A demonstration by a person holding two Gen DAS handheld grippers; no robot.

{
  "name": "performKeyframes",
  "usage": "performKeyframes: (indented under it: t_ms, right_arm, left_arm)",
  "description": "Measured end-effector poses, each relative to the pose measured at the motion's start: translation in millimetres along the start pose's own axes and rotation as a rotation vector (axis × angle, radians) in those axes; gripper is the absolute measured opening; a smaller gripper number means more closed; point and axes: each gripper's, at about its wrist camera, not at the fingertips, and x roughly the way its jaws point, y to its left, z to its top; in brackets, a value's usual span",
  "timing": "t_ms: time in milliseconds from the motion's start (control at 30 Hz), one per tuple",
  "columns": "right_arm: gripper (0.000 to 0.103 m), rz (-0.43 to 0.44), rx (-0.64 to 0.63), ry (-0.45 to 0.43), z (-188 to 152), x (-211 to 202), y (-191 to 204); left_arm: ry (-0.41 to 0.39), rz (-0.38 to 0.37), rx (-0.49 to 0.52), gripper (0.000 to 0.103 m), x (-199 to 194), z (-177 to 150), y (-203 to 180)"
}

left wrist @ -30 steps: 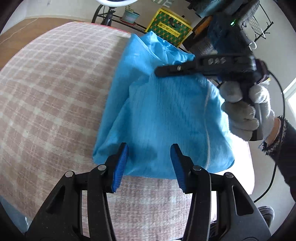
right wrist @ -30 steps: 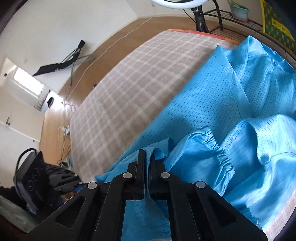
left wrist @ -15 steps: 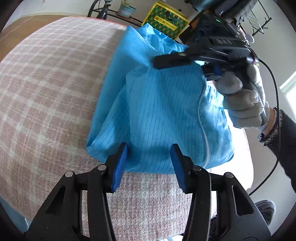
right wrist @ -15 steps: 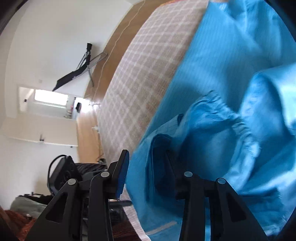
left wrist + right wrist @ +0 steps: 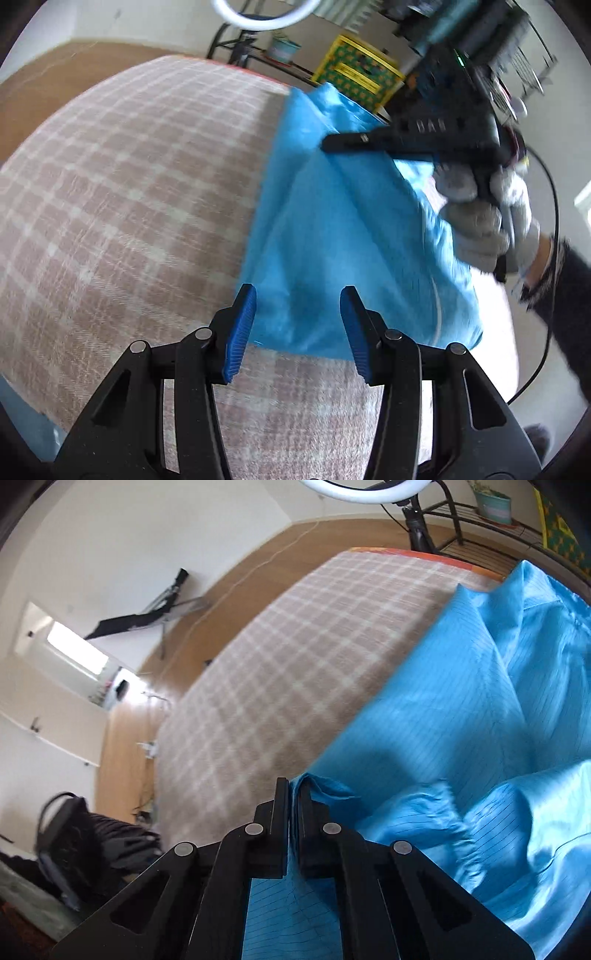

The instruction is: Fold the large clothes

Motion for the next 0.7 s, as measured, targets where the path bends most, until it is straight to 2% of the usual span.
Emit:
performKeyframes:
  t_ms: [67, 133, 200, 300, 400, 500, 533, 633, 700]
  right_arm:
    - [0.003, -0.005, 0.022, 0.010, 2, 4, -8]
    - [0.006, -0.047, 0.058, 0.042, 7, 1, -19]
    - [0.009, -0.058, 0.075, -0.009, 7, -23, -19]
    - [0.022, -0.041, 0.120, -0.157, -9, -86, -21]
    - [0.025, -0.062, 0.192, -0.311, -53, -156, -23]
    - [0.038, -0.174, 0.349, -0.426, -123, -203, -29]
    - [0.038, -0.201, 0.397, -0.459, -147, -212, -29]
    - [0.038, -0.299, 0.526, -0.489, -213, -216, -33]
    - [0.039, -0.312, 0.599, -0.466, -241, -207, -45]
  left_arm:
    - [0.009, 0.002, -0.012, 0.048, 3, 5, 5]
    - [0.018, -0.002, 0.001, 0.048, 5, 8, 3]
    - [0.029, 0.003, 0.037, 0.048, 5, 10, -4]
    - [0.057, -0.009, 0.084, 0.048, 9, 17, -14]
    - [0.100, -0.025, 0.108, 0.048, 13, 26, -18]
    - [0.142, -0.055, 0.164, 0.048, 18, 43, -23]
    - [0.151, -0.065, 0.184, 0.048, 20, 49, -24]
    - [0.196, -0.086, 0.238, 0.049, 32, 59, -24]
    - [0.218, -0.099, 0.218, 0.048, 41, 65, -16]
